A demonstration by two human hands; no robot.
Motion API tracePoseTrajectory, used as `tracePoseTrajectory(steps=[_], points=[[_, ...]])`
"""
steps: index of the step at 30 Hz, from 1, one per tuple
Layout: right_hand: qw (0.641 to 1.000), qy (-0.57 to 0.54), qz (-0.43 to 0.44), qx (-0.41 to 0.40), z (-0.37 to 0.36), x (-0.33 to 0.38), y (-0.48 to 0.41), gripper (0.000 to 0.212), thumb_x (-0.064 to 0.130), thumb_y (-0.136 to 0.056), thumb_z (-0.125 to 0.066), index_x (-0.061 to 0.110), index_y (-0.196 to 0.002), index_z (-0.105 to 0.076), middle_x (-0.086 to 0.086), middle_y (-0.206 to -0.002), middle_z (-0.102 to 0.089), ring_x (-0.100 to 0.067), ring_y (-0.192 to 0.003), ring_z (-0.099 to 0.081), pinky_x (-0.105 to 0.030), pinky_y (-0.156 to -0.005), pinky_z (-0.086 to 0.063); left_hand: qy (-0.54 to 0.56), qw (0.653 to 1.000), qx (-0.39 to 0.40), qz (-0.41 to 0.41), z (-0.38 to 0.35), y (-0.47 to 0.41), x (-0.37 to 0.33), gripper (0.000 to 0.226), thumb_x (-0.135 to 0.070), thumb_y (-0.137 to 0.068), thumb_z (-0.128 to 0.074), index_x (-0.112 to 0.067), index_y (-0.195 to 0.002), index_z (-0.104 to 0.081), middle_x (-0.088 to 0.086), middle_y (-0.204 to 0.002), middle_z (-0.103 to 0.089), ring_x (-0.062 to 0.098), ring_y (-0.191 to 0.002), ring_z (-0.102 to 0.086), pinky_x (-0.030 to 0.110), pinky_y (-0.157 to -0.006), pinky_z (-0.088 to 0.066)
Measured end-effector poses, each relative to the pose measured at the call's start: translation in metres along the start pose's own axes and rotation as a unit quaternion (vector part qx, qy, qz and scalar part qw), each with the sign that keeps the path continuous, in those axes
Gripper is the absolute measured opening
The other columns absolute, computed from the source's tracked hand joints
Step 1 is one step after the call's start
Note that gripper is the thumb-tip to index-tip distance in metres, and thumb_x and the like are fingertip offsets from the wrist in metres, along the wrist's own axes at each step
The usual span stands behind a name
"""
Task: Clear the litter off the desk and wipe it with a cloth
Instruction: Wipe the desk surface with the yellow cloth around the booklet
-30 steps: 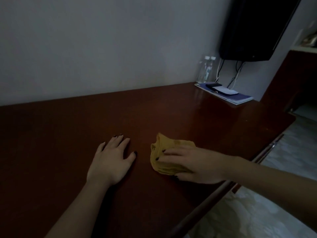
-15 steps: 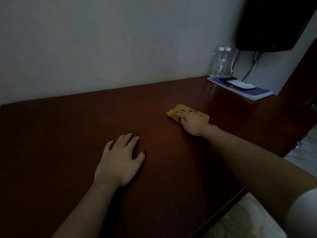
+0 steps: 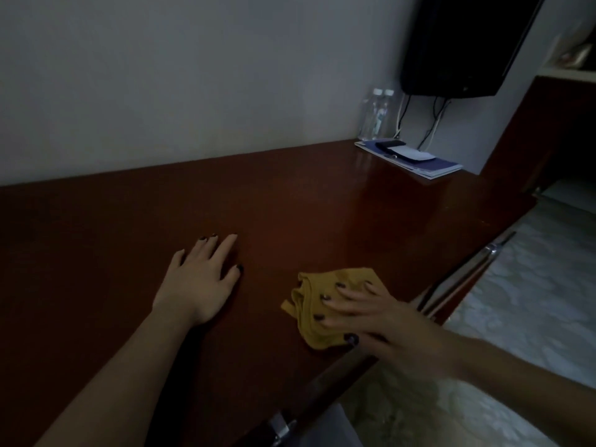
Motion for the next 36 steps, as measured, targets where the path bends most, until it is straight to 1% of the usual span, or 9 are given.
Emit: tracePoseTrajectory(steps=[5, 9, 14, 17, 19, 23, 28, 32, 36], points=[[0.999, -0.033, -0.013, -0.015, 0.002, -0.013, 0.017, 0.039, 0.046, -0.099, -0.021, 0.063, -0.134, -0.024, 0.04, -0.147, -0.011, 0.005, -0.142, 0.0, -0.034, -0.114, 0.003, -0.082, 0.993, -0.042, -0.067, 0.012, 0.011, -0.016, 0.055, -0.046, -0.098, -0.014, -0.036, -0.149, 0.006, -0.006, -0.159, 0.004, 0.012, -0.145, 0.01, 0.041, -0.117, 0.001], [0.992, -0.071, -0.098, -0.02, 0.018, -0.065, 0.003, 0.039, 0.042, -0.097, -0.027, 0.062, -0.13, -0.022, 0.042, -0.144, -0.009, 0.013, -0.138, 0.0, -0.025, -0.115, 0.003, -0.161, 0.978, -0.026, -0.126, 0.009, 0.015, -0.037, 0.051, -0.039, -0.101, -0.012, -0.031, -0.15, -0.004, -0.005, -0.159, 0.004, 0.012, -0.145, 0.011, 0.038, -0.116, 0.003], [0.972, -0.019, -0.232, -0.037, 0.036, -0.146, -0.006, 0.046, 0.041, -0.101, -0.021, 0.039, -0.146, -0.012, 0.018, -0.154, -0.01, 0.001, -0.14, 0.001, -0.018, -0.106, 0.002, -0.103, 0.986, 0.004, -0.129, 0.004, 0.017, -0.043, 0.051, -0.035, -0.102, -0.015, -0.031, -0.15, 0.004, -0.007, -0.159, -0.003, 0.009, -0.146, 0.004, 0.031, -0.117, -0.008], [0.948, 0.019, -0.316, -0.026, 0.043, -0.175, -0.018, 0.051, 0.04, -0.102, -0.015, 0.027, -0.15, -0.006, 0.008, -0.159, -0.002, -0.011, -0.144, 0.003, -0.029, -0.112, 0.0, -0.124, 0.983, 0.01, -0.138, 0.002, 0.017, -0.048, 0.052, -0.037, -0.102, -0.016, -0.029, -0.15, 0.004, -0.006, -0.159, -0.007, 0.009, -0.146, -0.001, 0.028, -0.116, -0.009], [0.94, 0.037, -0.338, -0.02, 0.041, -0.176, -0.024, 0.051, 0.042, -0.101, -0.013, 0.031, -0.15, -0.004, 0.008, -0.159, 0.003, -0.016, -0.145, 0.007, -0.037, -0.115, 0.002, -0.139, 0.98, 0.013, -0.139, 0.001, 0.016, -0.049, 0.052, -0.038, -0.103, -0.016, -0.027, -0.151, -0.001, -0.006, -0.159, -0.009, 0.009, -0.145, -0.006, 0.027, -0.115, -0.009], [0.953, 0.04, -0.298, 0.023, 0.022, -0.146, -0.025, 0.047, 0.047, -0.1, -0.013, 0.05, -0.144, 0.002, 0.01, -0.158, 0.011, -0.022, -0.144, 0.015, -0.047, -0.113, 0.007, -0.137, 0.98, 0.015, -0.142, 0.002, 0.014, -0.049, 0.051, -0.038, -0.102, -0.02, -0.024, -0.151, -0.012, -0.006, -0.158, -0.012, 0.009, -0.145, -0.011, 0.026, -0.114, -0.014], [0.99, 0.036, -0.108, 0.078, -0.002, -0.051, -0.009, 0.044, 0.051, -0.099, -0.015, 0.069, -0.127, 0.014, 0.03, -0.146, 0.025, -0.007, -0.138, 0.028, -0.034, -0.106, 0.02, -0.128, 0.979, 0.033, -0.155, 0.002, 0.014, -0.043, 0.057, -0.045, -0.1, -0.019, -0.029, -0.15, 0.002, -0.006, -0.158, -0.012, 0.01, -0.144, -0.014, 0.027, -0.115, -0.015], [0.994, 0.011, -0.036, 0.099, -0.005, -0.02, 0.001, 0.041, 0.056, -0.095, -0.011, 0.071, -0.128, 0.009, 0.034, -0.145, 0.024, 0.001, -0.133, 0.035, -0.031, -0.104, 0.026, -0.157, 0.979, 0.046, -0.123, 0.0, 0.005, -0.03, 0.06, -0.056, -0.093, -0.007, -0.035, -0.141, 0.025, -0.008, -0.158, 0.013, 0.009, -0.144, 0.013, 0.036, -0.118, 0.0], [0.993, 0.018, -0.056, 0.1, 0.009, -0.05, -0.034, 0.04, 0.054, -0.095, -0.008, 0.068, -0.13, 0.006, 0.032, -0.149, 0.015, 0.0, -0.136, 0.027, -0.034, -0.111, 0.02, -0.16, 0.979, 0.089, -0.087, -0.008, -0.005, -0.02, 0.066, -0.061, -0.09, -0.003, -0.033, -0.146, 0.019, -0.008, -0.155, 0.023, 0.009, -0.141, 0.023, 0.042, -0.118, 0.007]])
Point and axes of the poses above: each hand's wrist, its own y-axis away from the middle knuckle, its own z-axis out of the back of the hand, x = y × z, the point moved 9 cm from there along -y, towards the middle knuckle
